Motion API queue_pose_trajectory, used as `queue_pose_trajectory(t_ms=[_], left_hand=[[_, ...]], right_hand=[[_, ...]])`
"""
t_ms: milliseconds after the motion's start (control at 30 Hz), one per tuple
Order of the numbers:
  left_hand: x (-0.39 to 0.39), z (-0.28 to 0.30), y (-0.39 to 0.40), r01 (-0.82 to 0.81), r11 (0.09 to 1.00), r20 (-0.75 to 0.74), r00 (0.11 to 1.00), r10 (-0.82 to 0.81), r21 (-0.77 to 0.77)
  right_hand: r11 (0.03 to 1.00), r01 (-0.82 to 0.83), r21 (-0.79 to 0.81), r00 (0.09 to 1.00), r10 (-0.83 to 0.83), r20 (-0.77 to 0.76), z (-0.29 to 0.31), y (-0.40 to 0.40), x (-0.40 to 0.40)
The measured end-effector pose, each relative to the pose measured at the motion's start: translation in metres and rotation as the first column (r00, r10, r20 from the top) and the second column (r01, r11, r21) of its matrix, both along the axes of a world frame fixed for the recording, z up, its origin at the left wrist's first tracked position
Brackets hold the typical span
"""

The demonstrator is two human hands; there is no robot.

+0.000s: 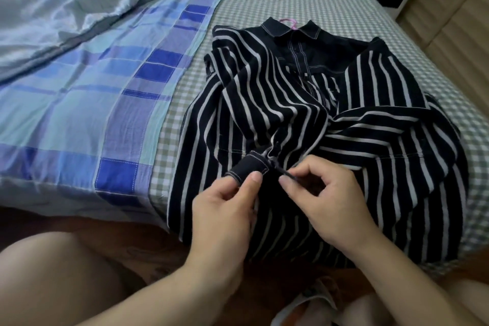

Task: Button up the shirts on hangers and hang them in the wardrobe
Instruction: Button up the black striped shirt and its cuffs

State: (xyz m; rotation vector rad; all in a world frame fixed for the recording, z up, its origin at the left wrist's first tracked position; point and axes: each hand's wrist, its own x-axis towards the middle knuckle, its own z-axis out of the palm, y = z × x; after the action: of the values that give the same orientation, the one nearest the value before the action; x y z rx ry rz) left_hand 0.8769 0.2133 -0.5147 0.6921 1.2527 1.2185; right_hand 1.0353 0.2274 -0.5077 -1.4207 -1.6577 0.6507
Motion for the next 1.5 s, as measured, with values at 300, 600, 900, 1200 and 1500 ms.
queue_pose_trajectory(t_ms=[300,600,900,1200,1500], left_hand=[[-0.008,0.003,0.01,0.11,0.954,-0.201,0.978,-0.054,0.277],[-0.017,0.002,0.02,0.244,0.964,0.123,0.959,-0.256,0.109],[-0.016,0.004,0.019,0.264,0.957,-0.006,0.964,-0.265,0.12],[-0.023,0.005,0.028,0.23,0.963,-0.124,0.969,-0.213,0.142],[-0.029,0.001,0.033,0.312,0.95,0.068,0.947,-0.314,0.029]], right_hand=[[0.987,0.011,-0.161,0.916,-0.074,-0.394,0.009,-0.003,-0.019],[0.886,-0.219,-0.408,0.775,-0.096,-0.625,0.015,0.001,-0.012],[0.873,-0.257,-0.416,0.718,-0.116,-0.686,0.012,0.001,-0.012],[0.854,-0.34,-0.394,0.834,0.08,-0.547,0.015,0.004,-0.005],[0.961,-0.168,0.22,0.964,0.114,0.242,0.001,0.007,-0.007]])
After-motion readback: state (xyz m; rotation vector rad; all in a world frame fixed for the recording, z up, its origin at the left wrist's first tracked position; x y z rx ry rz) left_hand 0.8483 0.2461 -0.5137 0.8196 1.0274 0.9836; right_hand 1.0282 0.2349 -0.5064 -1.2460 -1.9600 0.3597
